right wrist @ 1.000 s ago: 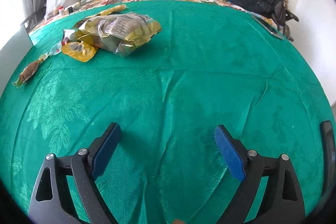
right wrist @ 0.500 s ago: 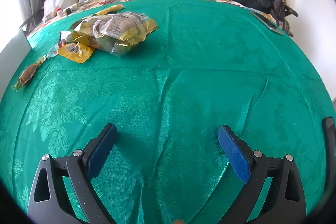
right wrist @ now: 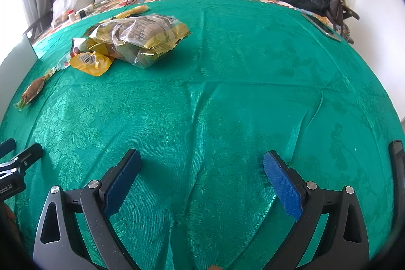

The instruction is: Organize snacks

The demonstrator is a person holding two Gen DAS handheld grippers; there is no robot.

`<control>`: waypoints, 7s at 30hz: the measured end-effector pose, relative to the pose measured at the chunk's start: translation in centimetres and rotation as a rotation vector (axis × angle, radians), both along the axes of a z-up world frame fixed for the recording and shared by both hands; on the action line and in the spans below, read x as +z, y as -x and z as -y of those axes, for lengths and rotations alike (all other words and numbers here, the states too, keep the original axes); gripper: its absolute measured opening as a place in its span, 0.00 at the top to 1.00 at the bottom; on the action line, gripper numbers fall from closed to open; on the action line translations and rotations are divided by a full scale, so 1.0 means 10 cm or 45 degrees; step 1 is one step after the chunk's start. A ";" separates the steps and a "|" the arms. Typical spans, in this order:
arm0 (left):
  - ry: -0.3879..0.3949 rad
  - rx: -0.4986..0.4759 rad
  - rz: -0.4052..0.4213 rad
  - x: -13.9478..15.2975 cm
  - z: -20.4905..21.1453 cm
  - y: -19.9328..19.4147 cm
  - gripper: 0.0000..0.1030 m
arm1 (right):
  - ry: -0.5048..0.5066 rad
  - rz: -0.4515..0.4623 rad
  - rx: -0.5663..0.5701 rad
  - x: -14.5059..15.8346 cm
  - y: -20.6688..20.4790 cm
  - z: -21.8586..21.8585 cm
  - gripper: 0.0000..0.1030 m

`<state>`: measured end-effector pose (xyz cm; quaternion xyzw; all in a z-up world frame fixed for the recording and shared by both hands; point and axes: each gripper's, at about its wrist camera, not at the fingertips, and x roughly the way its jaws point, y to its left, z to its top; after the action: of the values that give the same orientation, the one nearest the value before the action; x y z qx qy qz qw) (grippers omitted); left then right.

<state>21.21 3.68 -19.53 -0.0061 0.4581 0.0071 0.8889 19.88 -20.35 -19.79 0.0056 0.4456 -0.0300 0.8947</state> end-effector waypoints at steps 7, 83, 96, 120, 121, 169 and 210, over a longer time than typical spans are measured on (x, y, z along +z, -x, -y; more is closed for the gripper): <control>0.001 0.000 -0.001 0.00 -0.03 -0.03 0.00 | -0.001 0.000 0.000 0.00 -0.01 0.01 0.04; 0.000 -0.001 -0.001 0.00 -0.03 -0.03 0.00 | -0.016 -0.005 -0.065 -0.04 -0.40 0.05 0.00; 0.000 -0.002 0.000 0.00 -0.03 -0.03 0.00 | -0.016 -0.005 -0.065 -0.04 -0.40 0.05 0.00; 0.001 -0.002 0.000 0.00 -0.03 -0.03 0.00 | -0.016 -0.005 -0.065 -0.04 -0.40 0.04 0.00; 0.001 -0.002 0.000 0.00 -0.03 -0.03 0.00 | -0.016 -0.005 -0.065 -0.04 -0.40 0.05 0.00; 0.010 -0.109 -0.228 0.05 -0.04 -0.08 0.01 | -0.021 -0.004 -0.064 -0.04 -0.39 0.06 0.00; 0.127 -0.377 -0.241 0.29 -0.79 0.51 0.72 | 0.079 -0.313 0.639 0.47 -1.53 -0.67 0.25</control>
<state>16.10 11.59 -16.60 0.0181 0.5352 -0.1460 0.8318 35.19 -13.65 -15.12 -0.1360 0.5372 0.1785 0.8131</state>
